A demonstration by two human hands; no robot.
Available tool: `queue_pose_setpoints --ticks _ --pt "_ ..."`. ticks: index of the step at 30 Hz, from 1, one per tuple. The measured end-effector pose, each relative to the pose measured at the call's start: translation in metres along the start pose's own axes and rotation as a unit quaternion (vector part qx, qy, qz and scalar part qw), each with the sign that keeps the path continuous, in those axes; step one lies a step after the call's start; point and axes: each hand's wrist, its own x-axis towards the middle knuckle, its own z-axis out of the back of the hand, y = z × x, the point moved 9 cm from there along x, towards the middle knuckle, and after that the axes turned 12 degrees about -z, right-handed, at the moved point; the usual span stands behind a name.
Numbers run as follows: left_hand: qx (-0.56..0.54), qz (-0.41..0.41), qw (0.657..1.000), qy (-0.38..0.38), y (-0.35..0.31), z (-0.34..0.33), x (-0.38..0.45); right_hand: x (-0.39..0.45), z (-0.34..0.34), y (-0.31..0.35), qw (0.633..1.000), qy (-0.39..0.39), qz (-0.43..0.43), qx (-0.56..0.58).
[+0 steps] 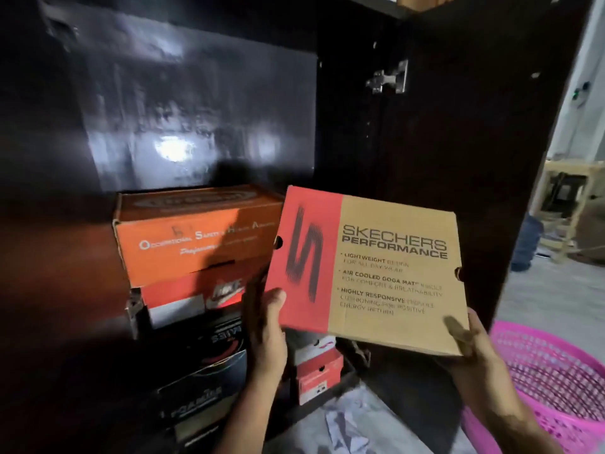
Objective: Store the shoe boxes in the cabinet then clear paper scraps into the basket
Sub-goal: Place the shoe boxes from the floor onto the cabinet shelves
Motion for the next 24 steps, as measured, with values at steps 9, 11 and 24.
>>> queue_pose_setpoints --ticks 9,11,24 --pt "0.126 -0.052 0.978 -0.155 -0.099 0.03 0.117 0.088 -0.167 0.094 0.998 0.021 -0.005 -0.066" --pt "0.149 -0.067 0.971 -0.175 -0.116 0.034 0.135 0.104 -0.2 0.102 0.996 0.025 -0.019 -0.079" --pt "0.277 -0.118 0.914 -0.271 -0.151 0.084 0.221 0.183 -0.354 0.088 0.955 0.188 -0.006 -0.229"
